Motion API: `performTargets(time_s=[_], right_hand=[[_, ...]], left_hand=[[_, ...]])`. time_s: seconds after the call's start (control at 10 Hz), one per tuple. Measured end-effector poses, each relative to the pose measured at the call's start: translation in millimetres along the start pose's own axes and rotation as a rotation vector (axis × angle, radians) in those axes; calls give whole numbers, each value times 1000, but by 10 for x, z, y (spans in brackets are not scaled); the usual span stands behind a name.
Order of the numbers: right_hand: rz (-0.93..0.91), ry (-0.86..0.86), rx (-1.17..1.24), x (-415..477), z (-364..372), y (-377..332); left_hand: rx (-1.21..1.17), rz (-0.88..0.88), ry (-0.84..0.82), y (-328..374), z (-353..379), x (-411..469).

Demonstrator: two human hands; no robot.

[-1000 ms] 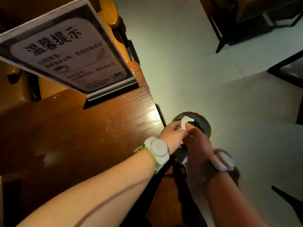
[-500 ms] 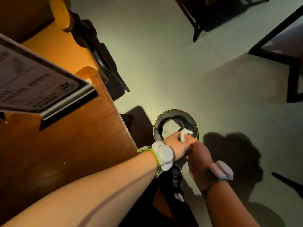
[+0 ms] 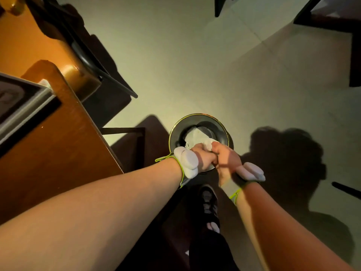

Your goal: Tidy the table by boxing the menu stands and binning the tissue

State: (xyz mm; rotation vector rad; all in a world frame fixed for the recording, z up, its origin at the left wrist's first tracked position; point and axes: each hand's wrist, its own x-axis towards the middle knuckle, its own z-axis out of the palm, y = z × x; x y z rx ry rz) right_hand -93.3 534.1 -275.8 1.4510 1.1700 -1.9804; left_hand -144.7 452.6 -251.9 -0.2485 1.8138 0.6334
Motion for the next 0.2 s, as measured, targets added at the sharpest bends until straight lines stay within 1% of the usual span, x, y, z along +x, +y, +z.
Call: performTargets(time_s=[0.1,0.2], right_hand=[[-24,-6,-14,69,-31,4],[-44,25,-25,-3,-51,62]], left_hand=[[32,-18,25,-27,-26,94],[50,-46,18,-27,-88,37]])
